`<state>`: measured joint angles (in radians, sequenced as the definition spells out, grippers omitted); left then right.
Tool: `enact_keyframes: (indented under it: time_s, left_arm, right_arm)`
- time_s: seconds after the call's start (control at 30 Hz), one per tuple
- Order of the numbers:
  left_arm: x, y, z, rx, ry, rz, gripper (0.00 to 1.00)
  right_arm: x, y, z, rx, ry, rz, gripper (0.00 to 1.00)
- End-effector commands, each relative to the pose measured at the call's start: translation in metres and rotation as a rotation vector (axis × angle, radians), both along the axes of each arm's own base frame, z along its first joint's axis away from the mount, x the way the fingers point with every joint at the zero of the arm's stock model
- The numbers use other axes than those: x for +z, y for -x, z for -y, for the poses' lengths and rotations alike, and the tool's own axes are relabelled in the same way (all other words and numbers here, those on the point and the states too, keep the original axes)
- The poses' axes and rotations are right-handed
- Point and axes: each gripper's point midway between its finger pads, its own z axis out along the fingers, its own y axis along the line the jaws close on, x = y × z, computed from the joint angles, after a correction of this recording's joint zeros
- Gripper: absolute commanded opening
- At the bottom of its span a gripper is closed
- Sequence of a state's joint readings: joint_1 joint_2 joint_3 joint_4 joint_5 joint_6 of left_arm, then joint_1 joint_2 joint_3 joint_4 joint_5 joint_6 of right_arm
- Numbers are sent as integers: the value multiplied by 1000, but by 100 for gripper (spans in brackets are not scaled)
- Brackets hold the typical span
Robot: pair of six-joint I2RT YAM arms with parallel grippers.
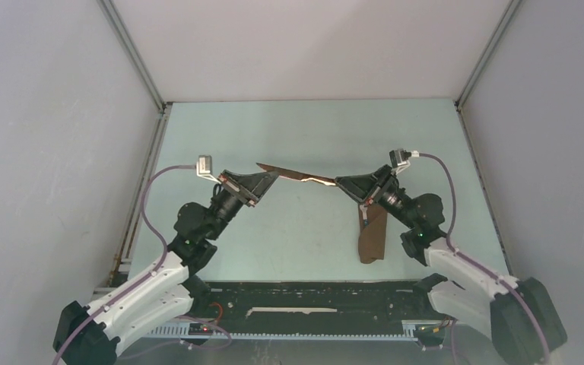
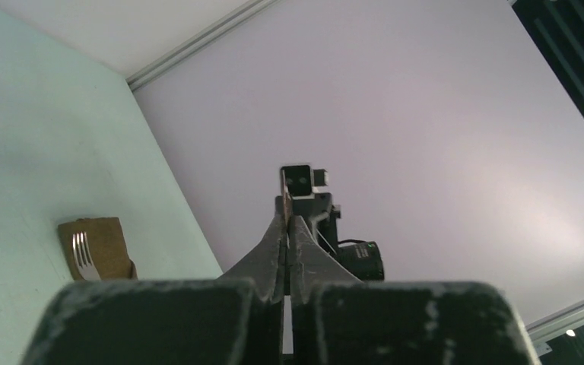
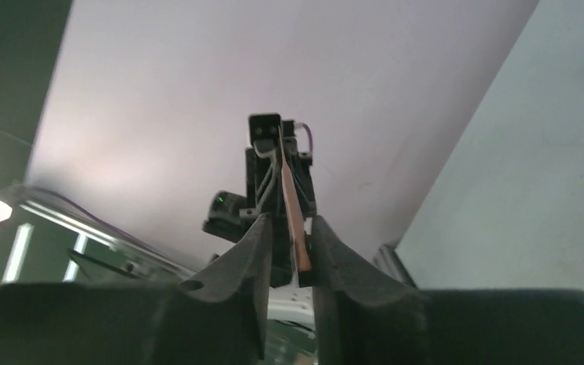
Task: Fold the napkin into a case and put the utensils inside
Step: Pass from the right arm to the left, then pass from the left arm to the right
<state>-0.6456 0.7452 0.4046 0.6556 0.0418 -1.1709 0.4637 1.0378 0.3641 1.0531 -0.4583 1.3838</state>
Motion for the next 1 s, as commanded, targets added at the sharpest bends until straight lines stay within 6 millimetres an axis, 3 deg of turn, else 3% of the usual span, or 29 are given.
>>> enact_keyframes:
  time_s: [0.0, 0.07, 0.17, 0.23, 0.3, 0.43, 0.53, 0.63, 0.7, 0.8, 0.97]
  left_arm:
    - [21, 4, -7, 39, -11, 110, 0]
    - [21, 6, -6, 29, -17, 118, 0]
    - [17, 8, -4, 7, -29, 95, 0]
    - [8, 8, 0, -18, -52, 45, 0]
    - [-3, 8, 7, -55, -95, -21, 0]
    - [-39, 7, 21, -128, -235, -184, 0]
    - [-52, 9, 30, -177, -286, -232, 0]
    - [-61, 9, 35, -206, -311, -257, 0]
    - [-66, 9, 38, -223, -324, -265, 0]
    - [-69, 10, 43, -251, -331, -273, 0]
    - [-74, 11, 45, -272, -352, -280, 0]
  right_arm:
    - [-30, 18, 5, 5, 194, 14, 48]
    - [-47, 19, 16, -18, 294, 9, 59]
    - [-75, 19, 42, -63, 514, 31, 63]
    - [-76, 17, 59, -101, 723, 104, 64]
    - [-75, 21, 63, -78, 863, 127, 65]
    - [-80, 29, 35, 66, 1011, 137, 65]
    - [-74, 32, 6, 135, 1106, 190, 65]
    - [-70, 35, -22, 217, 1149, 205, 57]
    - [-81, 38, -37, 273, 1216, 223, 55]
    - [-94, 42, -52, 317, 1280, 244, 50]
    - [-112, 47, -59, 355, 1362, 255, 47]
